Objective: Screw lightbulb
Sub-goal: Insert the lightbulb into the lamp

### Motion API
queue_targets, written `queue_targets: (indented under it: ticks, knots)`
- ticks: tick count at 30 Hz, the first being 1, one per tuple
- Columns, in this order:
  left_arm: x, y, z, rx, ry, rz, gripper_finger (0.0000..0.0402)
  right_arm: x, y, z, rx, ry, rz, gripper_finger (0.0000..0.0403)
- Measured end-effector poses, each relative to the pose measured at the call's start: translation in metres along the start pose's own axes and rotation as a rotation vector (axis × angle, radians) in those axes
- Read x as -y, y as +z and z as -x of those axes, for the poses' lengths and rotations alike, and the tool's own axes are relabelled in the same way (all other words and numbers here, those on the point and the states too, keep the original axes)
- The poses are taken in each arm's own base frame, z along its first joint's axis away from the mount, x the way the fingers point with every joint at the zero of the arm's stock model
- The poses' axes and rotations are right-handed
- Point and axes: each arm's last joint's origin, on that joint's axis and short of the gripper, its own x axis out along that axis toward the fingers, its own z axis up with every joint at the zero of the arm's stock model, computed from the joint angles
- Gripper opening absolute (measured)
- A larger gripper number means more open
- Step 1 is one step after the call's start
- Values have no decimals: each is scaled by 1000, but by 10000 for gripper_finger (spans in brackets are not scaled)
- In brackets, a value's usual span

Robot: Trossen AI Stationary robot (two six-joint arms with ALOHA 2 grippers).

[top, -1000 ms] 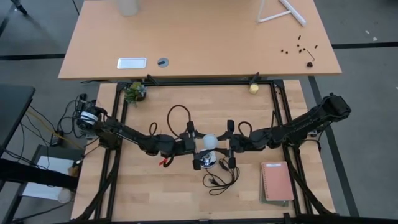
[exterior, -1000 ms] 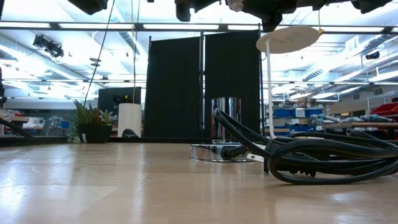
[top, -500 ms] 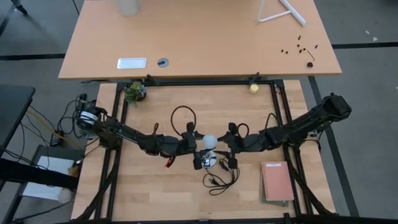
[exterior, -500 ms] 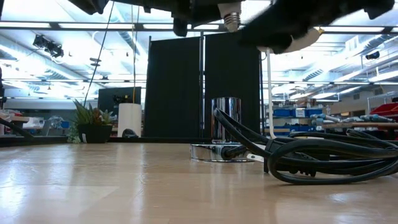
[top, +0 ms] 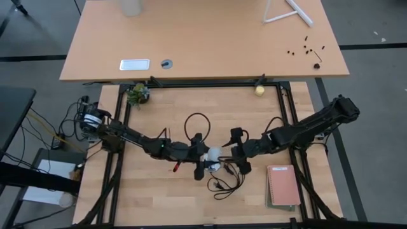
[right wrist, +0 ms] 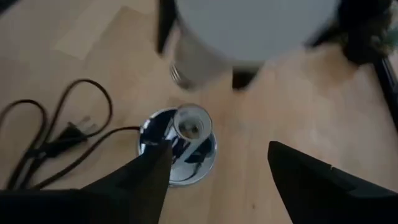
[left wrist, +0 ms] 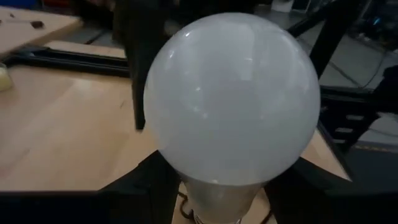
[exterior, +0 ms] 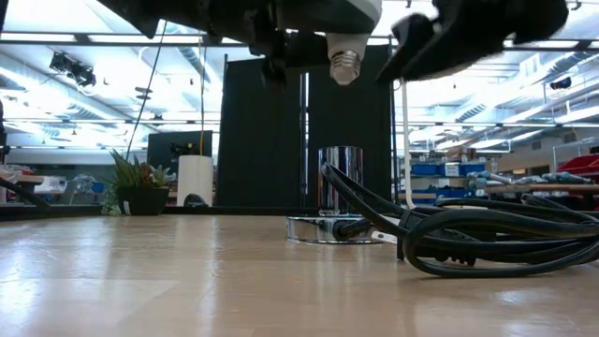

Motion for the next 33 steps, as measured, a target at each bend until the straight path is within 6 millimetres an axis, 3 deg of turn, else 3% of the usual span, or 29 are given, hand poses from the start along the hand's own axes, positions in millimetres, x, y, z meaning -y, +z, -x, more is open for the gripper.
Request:
queue_targets:
  ticks: [8, 16, 22, 33]
  knots:
    - [-10, -4, -2, -70, -15, 52, 209, 1, 27, 15, 43, 10, 252, 336]
    - [-20, -2, -5, -99, -103, 119, 209, 4, 32, 15, 82, -54, 476, 357]
    - [-21, 4, -9, -93, -134, 161, 209, 14, 40, 15, 100, -73, 464, 355]
    - [-20, 17, -14, -142, -190, 185, 209, 24, 39, 1, 74, 82, 490, 355]
